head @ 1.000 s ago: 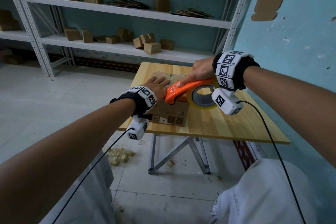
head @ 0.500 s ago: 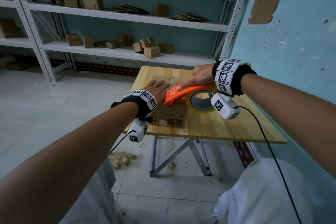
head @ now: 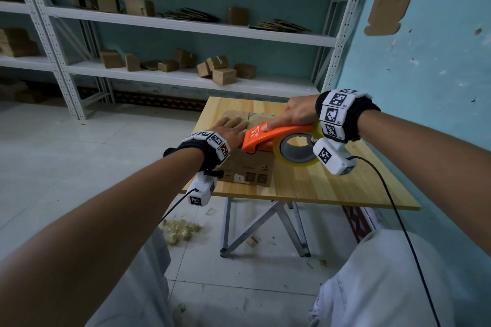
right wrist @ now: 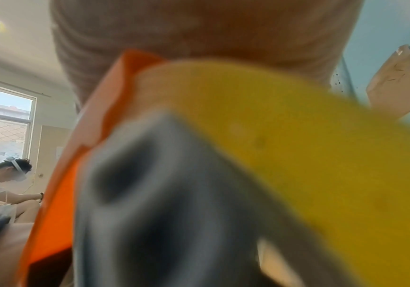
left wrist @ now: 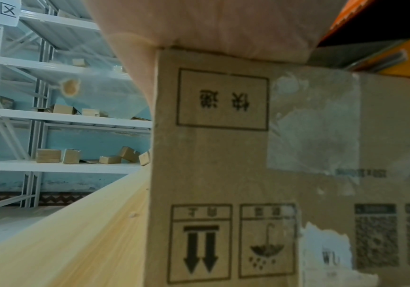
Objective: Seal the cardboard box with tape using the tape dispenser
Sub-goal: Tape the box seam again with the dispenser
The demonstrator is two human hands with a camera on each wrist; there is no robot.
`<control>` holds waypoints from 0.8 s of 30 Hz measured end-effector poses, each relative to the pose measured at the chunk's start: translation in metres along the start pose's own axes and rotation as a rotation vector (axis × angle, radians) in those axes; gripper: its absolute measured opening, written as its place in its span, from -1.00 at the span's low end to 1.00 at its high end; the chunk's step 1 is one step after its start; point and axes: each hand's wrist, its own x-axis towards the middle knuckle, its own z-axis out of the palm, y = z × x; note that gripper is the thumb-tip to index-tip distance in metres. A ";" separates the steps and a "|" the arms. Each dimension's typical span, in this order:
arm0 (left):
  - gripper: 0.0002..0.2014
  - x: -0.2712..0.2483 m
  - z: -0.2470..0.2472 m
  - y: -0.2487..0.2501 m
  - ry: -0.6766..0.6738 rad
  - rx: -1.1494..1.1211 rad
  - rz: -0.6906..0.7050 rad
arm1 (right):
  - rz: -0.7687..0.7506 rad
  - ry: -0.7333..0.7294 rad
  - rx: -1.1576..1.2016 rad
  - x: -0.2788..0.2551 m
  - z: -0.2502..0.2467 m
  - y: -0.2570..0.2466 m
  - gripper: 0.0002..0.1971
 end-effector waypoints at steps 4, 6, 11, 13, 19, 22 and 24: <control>-0.40 -0.001 -0.001 0.001 -0.008 -0.009 0.001 | -0.014 -0.004 -0.005 -0.001 -0.001 0.002 -0.35; -0.40 -0.001 0.000 0.001 0.002 -0.007 -0.001 | -0.020 -0.003 -0.018 0.000 -0.002 0.002 -0.37; -0.43 0.003 0.005 -0.002 0.010 -0.001 0.007 | -0.016 -0.014 0.000 -0.005 -0.005 0.009 -0.37; -0.44 0.004 0.007 -0.003 0.021 0.012 0.006 | -0.010 -0.015 0.009 -0.007 -0.005 0.012 -0.39; -0.44 0.003 0.006 -0.001 0.033 0.022 0.008 | -0.010 -0.001 0.030 -0.010 -0.003 0.016 -0.42; -0.41 0.001 0.004 0.000 0.023 0.038 0.012 | -0.008 -0.004 0.023 -0.014 -0.005 0.019 -0.38; -0.40 0.000 0.002 0.002 0.013 0.040 0.005 | 0.002 -0.015 0.026 -0.017 -0.007 0.022 -0.34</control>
